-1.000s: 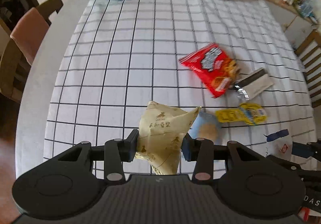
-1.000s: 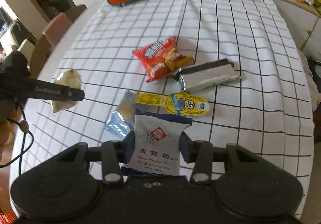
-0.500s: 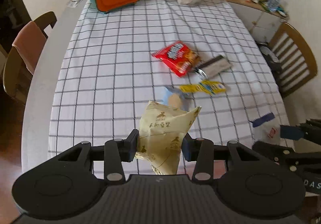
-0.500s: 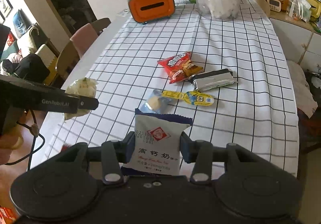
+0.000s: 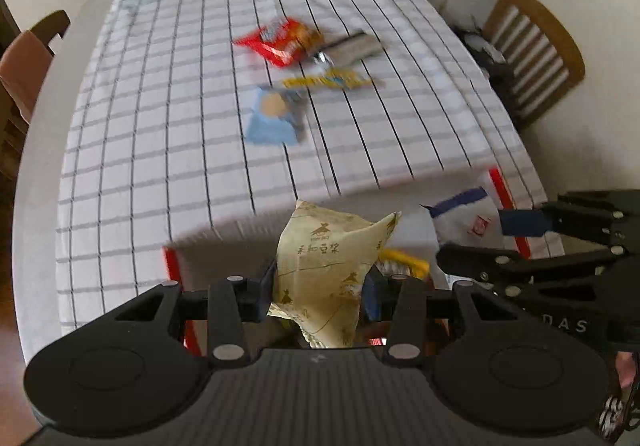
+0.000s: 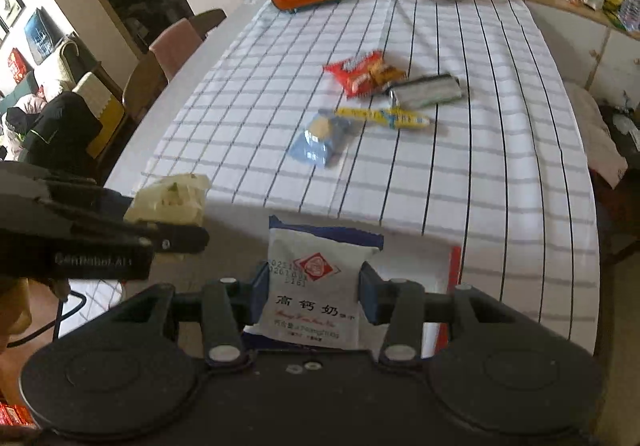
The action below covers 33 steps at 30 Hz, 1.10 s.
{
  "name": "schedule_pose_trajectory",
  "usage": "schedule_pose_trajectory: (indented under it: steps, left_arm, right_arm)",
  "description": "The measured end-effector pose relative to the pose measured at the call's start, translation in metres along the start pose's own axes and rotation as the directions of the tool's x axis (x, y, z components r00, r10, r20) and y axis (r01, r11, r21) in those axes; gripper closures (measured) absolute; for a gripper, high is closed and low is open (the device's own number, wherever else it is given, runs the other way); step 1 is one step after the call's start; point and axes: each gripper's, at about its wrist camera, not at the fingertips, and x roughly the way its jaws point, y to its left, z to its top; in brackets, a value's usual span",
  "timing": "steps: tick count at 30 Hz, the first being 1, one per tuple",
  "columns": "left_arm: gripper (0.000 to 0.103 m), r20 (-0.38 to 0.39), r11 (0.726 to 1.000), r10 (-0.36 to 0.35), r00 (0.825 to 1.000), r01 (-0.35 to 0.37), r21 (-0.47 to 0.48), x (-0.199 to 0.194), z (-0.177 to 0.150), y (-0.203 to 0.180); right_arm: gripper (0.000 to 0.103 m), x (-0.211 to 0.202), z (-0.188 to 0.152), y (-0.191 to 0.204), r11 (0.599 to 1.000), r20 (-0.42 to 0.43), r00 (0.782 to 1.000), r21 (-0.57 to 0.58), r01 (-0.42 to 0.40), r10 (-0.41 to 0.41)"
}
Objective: Organize snacks
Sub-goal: 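Lift and carry the bread bag and milk packet with both tools over the box, then lower both packets into the box and open both tools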
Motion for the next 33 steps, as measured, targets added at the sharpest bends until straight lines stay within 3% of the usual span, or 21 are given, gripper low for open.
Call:
schedule_pose_trajectory:
  steps: [14, 33]
  left_arm:
    - [0.061, -0.174, 0.998, 0.048, 0.984, -0.052, -0.018, 0.042, -0.037, -0.015]
    - [0.056, -0.282, 0.997, 0.054, 0.958, -0.066, -0.032, 0.070, -0.046, -0.018]
  right_arm:
    - [0.058, 0.023, -0.054, 0.012, 1.000, -0.101, 0.995, 0.018, 0.013, -0.011]
    - [0.058, 0.038, -0.076, 0.027, 0.999, -0.140, 0.989, -0.018, 0.047, -0.049]
